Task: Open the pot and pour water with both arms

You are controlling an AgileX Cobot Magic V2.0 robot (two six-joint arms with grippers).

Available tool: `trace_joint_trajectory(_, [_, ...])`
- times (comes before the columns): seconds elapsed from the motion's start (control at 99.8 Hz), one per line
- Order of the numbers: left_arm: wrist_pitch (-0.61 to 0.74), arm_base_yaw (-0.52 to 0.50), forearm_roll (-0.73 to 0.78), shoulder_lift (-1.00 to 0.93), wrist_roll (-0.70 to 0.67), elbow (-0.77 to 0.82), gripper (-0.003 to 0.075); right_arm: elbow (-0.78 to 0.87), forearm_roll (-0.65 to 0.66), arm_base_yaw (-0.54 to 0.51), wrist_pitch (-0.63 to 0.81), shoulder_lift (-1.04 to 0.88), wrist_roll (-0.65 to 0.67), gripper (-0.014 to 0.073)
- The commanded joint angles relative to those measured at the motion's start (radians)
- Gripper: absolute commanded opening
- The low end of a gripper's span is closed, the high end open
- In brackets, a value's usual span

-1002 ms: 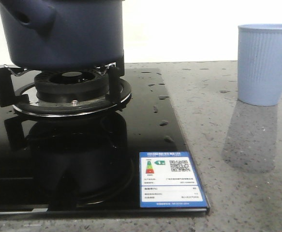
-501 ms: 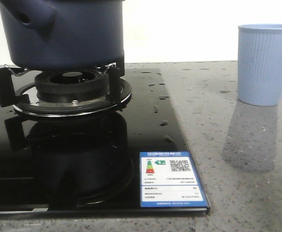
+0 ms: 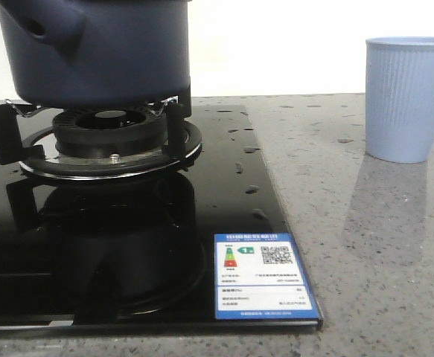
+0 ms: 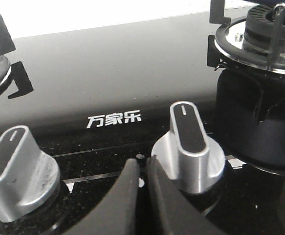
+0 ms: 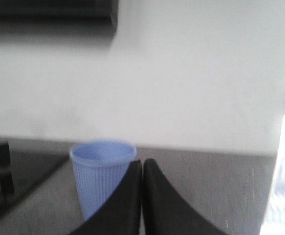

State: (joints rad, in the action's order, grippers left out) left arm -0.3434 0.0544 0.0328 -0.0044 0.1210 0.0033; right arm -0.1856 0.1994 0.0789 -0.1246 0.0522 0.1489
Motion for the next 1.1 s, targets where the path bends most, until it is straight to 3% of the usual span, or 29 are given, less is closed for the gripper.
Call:
trace_joint_trajectory(0.0, [0.031,-0.002,-0.005,-0.023,-0.001,0.028,-0.002,-0.023,-0.144,0.002,-0.162,0.012,-0.118,-0.0046])
trace_joint_trajectory(0.09, [0.031,-0.002,-0.005,-0.023,-0.001,0.028,-0.002,-0.021,-0.137,0.002,-0.292,0.012,-0.118,-0.0046])
trace_joint_trajectory(0.15, [0.031,-0.002,-0.005,-0.023,-0.001,0.028,-0.002,0.008,-0.128,-0.002,-0.263,0.009,-0.118,-0.0046])
trace_joint_trajectory(0.331, [0.031,-0.002,-0.006,-0.023,-0.001,0.028,-0.002,0.216,-0.134,-0.056,0.192,0.005,-0.126,-0.0046])
trace_joint_trajectory(0.391, [0.032,-0.002,-0.006,-0.023,-0.001,0.028,-0.002,0.196,-0.137,-0.084,0.105,0.005,-0.129,-0.0046])
trace_joint_trajectory(0.471, [0.032,-0.002,-0.006,-0.023,-0.001,0.028,-0.002,0.209,-0.147,-0.123,0.108,0.003,-0.156,-0.0046])
trace_joint_trajectory(0.671, [0.031,-0.002,-0.006,-0.023,-0.001,0.028,-0.002,0.209,-0.159,-0.144,-0.165,-0.055,-0.204,-0.0046])
trace_joint_trajectory(1.092, [0.033,-0.002,-0.006,-0.023,-0.001,0.028,-0.002,0.209,-0.159,-0.147,-0.182,-0.078,-0.229,-0.0046])
